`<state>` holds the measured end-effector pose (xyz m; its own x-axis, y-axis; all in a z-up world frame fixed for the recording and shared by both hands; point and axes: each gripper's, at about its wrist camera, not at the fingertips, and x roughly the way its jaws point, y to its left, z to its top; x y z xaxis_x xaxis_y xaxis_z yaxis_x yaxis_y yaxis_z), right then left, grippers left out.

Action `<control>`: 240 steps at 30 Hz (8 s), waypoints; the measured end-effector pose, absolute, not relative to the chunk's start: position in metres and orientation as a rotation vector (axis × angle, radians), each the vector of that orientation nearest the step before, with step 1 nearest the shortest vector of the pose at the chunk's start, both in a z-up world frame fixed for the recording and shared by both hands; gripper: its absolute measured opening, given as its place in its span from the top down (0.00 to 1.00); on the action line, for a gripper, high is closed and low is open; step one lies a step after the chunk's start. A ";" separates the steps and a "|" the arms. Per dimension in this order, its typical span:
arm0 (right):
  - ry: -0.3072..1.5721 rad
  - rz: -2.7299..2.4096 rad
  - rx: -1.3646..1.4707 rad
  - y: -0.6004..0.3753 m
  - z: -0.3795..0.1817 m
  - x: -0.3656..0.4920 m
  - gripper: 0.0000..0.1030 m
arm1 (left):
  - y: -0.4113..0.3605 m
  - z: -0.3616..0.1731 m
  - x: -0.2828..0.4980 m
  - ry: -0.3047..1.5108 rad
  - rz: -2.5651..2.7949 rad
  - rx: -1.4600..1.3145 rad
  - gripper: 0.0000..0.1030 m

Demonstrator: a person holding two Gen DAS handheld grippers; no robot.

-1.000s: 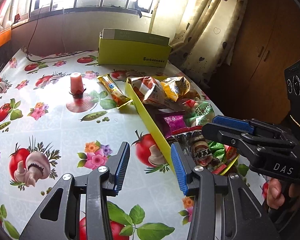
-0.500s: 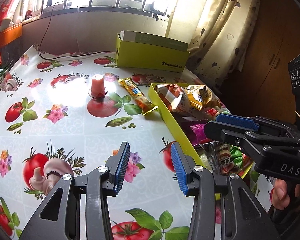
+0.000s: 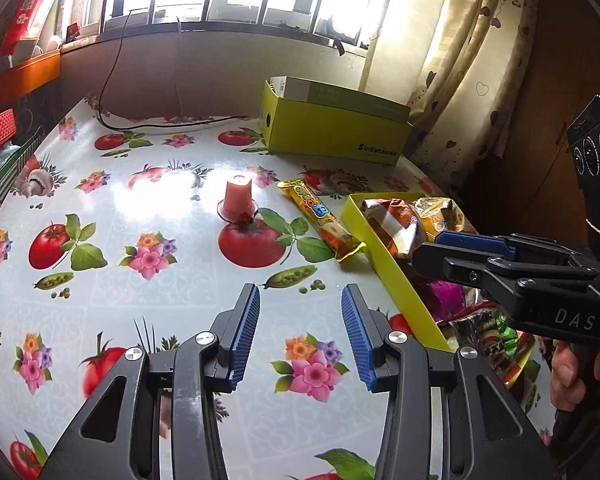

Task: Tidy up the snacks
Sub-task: 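Withdraw both open tools toward the yellow candy bar and pink jelly cup, then grasp the yellow candy bar with the right tool, then grasp the second pink jelly cup with the left tool, then lift and carry the candy bar and jelly cup over the yellow tray, then lower the jelly cup and candy bar into the tray and open both tools, then withdraw both open tools from the tray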

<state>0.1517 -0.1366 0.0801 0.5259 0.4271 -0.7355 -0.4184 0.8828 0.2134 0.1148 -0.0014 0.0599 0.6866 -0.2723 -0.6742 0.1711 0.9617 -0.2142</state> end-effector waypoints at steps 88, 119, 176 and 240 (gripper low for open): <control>0.970 0.415 -0.181 -0.080 0.055 0.226 0.81 | 0.023 0.047 0.222 0.785 -0.252 -0.100 0.72; 0.887 0.437 -0.055 -0.143 0.082 0.120 0.81 | -0.024 0.076 0.121 0.771 -0.258 -0.125 0.72; 0.955 0.273 0.128 -0.265 0.055 0.113 0.72 | -0.127 0.066 0.142 0.811 -0.483 -0.039 0.72; 0.915 0.275 0.021 -0.246 0.067 0.039 0.56 | -0.121 0.069 0.070 0.829 -0.463 -0.039 0.54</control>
<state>0.0392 -0.2460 0.0667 0.5769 0.2439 -0.7795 -0.2265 0.9647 0.1343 0.0702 -0.1210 0.0689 0.5823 -0.4118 -0.7010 0.3817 0.8998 -0.2114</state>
